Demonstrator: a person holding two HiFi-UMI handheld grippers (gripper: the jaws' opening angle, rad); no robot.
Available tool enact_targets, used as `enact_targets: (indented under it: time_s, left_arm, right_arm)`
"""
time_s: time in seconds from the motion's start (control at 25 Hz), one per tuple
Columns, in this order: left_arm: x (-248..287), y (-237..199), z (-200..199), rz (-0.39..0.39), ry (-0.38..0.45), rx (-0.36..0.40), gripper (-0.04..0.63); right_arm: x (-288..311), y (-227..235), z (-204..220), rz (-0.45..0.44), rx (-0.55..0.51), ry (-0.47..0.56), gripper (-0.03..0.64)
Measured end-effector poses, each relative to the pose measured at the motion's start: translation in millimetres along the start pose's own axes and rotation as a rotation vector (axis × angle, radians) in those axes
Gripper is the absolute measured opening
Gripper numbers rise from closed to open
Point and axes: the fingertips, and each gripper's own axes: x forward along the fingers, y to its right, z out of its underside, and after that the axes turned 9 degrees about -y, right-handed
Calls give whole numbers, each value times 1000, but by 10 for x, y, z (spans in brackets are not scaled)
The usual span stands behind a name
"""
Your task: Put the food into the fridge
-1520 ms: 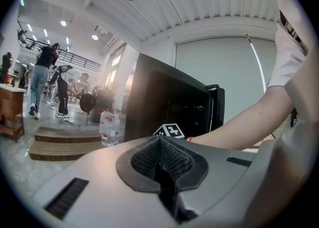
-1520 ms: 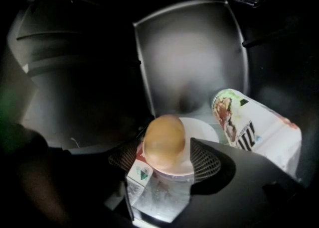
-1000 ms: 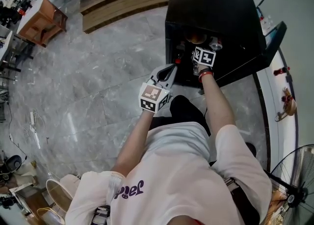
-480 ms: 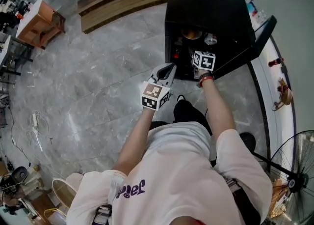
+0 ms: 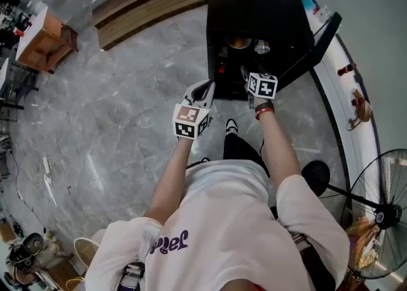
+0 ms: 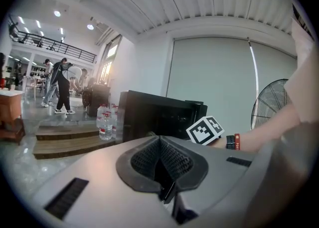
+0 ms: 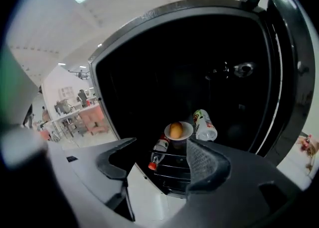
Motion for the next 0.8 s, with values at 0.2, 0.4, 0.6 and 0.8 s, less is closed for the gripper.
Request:
enact_targets:
  time_s: [0.2,0.4,0.6,0.8]
  left_arm:
    - [-113,-55,-91,-13,16,3,18]
    - [-222,-84,-107,-21,11,17,18]
    - [-343,-33,-119,-15,7,27,18]
    - [-429,-28,-117,-9,19,35,18]
  right_arm:
    - [-321,-130,-46,-5,-31,48,311]
    - [-628,-248,-53,-2,-38,76,304]
    - [-984,-350,-59,6,-38,111,282]
    - [-1246,-502,-53,-14,-5,155,262]
